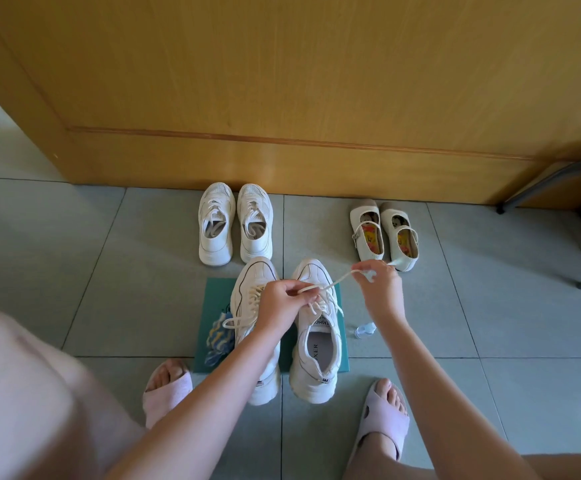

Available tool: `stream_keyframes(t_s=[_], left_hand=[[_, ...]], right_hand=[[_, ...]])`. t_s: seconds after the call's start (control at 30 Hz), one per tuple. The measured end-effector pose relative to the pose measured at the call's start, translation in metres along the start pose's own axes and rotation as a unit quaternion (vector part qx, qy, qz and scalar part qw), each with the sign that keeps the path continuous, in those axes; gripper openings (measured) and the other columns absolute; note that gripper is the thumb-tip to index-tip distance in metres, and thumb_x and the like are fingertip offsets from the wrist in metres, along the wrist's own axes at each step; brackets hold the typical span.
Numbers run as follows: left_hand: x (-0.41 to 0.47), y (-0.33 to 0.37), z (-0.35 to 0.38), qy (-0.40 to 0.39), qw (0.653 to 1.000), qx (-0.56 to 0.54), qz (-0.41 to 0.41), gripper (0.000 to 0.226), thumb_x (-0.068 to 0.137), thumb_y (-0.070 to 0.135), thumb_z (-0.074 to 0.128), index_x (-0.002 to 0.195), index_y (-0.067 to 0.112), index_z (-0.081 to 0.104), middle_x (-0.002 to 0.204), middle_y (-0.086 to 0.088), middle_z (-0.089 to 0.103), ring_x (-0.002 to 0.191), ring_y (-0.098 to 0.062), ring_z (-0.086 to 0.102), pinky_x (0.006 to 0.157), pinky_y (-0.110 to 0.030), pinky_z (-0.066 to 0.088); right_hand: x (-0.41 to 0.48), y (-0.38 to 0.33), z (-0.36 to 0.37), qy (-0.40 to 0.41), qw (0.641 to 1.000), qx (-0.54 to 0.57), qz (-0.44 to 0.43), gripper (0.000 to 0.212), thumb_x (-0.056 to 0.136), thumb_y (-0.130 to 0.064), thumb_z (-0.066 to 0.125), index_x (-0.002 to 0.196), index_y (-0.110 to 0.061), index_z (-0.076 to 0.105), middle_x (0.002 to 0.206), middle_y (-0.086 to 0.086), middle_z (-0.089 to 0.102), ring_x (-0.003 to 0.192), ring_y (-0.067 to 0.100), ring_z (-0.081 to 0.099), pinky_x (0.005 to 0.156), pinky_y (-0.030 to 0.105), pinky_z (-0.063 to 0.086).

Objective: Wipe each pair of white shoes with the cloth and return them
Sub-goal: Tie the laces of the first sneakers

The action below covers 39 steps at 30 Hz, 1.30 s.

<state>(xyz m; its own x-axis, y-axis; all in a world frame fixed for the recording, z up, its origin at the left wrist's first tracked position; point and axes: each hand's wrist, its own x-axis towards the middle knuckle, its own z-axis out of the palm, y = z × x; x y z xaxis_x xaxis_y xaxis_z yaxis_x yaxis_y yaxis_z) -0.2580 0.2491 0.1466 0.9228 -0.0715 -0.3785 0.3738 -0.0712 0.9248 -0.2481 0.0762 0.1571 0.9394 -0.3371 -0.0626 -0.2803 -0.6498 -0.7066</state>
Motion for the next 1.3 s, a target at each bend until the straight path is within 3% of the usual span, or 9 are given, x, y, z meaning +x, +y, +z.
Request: stream_keyframes(t_s=[0.17,0.5,0.73,0.87,0.93,1.03,1.1,1.2,1.3], left_hand=[[0.001,-0.001,0.0,-0.008,0.996,-0.072,-0.049,0.013,0.08,-0.002,0.068,0.087,0.01,0.07,0.09,-0.016,0.071,0.093,-0.031,0.068,0.088,-0.038,0.055],[-0.001,-0.002,-0.001,-0.023,0.993,-0.105,-0.046,0.011,0.081,0.0,0.068,0.091,0.004,0.07,0.086,-0.012,0.071,0.08,-0.022,0.07,0.071,-0.025,0.059],[-0.005,-0.01,-0.016,0.082,0.993,0.078,0.032,0.009,0.087,0.008,0.063,0.081,0.008,0.07,0.07,-0.007,0.072,0.065,-0.016,0.071,0.058,-0.025,0.057],[-0.018,-0.012,-0.019,0.11,0.985,0.126,0.033,0.005,0.087,0.007,0.062,0.09,0.004,0.059,0.067,-0.008,0.068,0.052,-0.013,0.066,0.048,-0.027,0.055],[-0.024,-0.013,-0.02,0.144,0.974,0.16,0.063,0.025,0.084,0.011,0.068,0.098,0.009,0.046,0.067,-0.002,0.065,0.049,-0.015,0.063,0.042,-0.027,0.05],[-0.028,-0.018,-0.018,0.115,0.932,0.277,0.206,0.026,0.083,0.02,0.069,0.096,0.014,0.047,0.076,0.004,0.062,0.064,-0.011,0.06,0.057,-0.023,0.05],[-0.027,-0.023,-0.012,0.027,0.893,0.35,0.281,0.015,0.085,0.019,0.067,0.094,0.013,0.057,0.093,0.003,0.061,0.085,-0.009,0.058,0.074,-0.015,0.046],[-0.025,-0.029,-0.005,-0.05,0.873,0.392,0.286,0.023,0.089,0.019,0.062,0.11,0.012,0.057,0.113,0.002,0.058,0.103,-0.009,0.057,0.082,-0.009,0.04],[-0.022,-0.027,-0.007,-0.042,0.866,0.437,0.239,0.036,0.091,0.028,0.057,0.123,0.014,0.047,0.113,0.002,0.059,0.097,-0.012,0.06,0.08,-0.021,0.049]], right_hand=[[-0.01,-0.001,0.004,-0.131,0.985,-0.109,-0.042,0.019,0.086,-0.017,0.064,0.097,-0.032,0.069,0.098,-0.019,0.061,0.1,0.01,0.029,0.075,0.027,0.014],[-0.016,0.002,0.009,-0.228,0.967,-0.075,-0.08,0.005,0.089,-0.031,0.061,0.091,-0.031,0.065,0.087,-0.013,0.066,0.096,0.014,0.051,0.087,0.033,0.022],[-0.013,0.023,0.001,-0.159,0.985,-0.057,0.035,0.008,0.087,-0.012,0.062,0.087,-0.012,0.07,0.073,-0.003,0.063,0.068,0.012,0.059,0.066,0.024,0.046],[-0.018,0.038,-0.002,-0.21,0.973,-0.063,0.076,0.013,0.092,-0.016,0.057,0.088,-0.007,0.066,0.075,0.006,0.064,0.059,0.012,0.055,0.055,0.017,0.043],[-0.021,0.032,0.001,-0.234,0.969,-0.026,0.076,0.024,0.095,-0.027,0.052,0.092,-0.006,0.063,0.073,0.006,0.065,0.054,0.013,0.056,0.056,0.019,0.046],[-0.022,0.021,0.006,-0.251,0.964,0.03,0.083,0.028,0.096,-0.032,0.049,0.097,-0.008,0.061,0.071,0.002,0.065,0.051,0.016,0.056,0.063,0.032,0.05],[-0.023,0.018,0.008,-0.266,0.963,0.007,0.053,0.022,0.094,-0.03,0.053,0.091,-0.01,0.061,0.071,-0.002,0.064,0.051,0.011,0.056,0.06,0.024,0.048],[-0.025,0.016,0.006,-0.28,0.96,-0.015,0.013,0.009,0.09,-0.023,0.06,0.085,-0.015,0.062,0.07,-0.007,0.062,0.056,0.006,0.054,0.055,0.009,0.044],[-0.025,0.017,0.003,-0.27,0.963,0.0,0.017,0.005,0.087,-0.015,0.065,0.082,-0.013,0.064,0.068,-0.006,0.06,0.057,0.006,0.052,0.053,0.007,0.043]])
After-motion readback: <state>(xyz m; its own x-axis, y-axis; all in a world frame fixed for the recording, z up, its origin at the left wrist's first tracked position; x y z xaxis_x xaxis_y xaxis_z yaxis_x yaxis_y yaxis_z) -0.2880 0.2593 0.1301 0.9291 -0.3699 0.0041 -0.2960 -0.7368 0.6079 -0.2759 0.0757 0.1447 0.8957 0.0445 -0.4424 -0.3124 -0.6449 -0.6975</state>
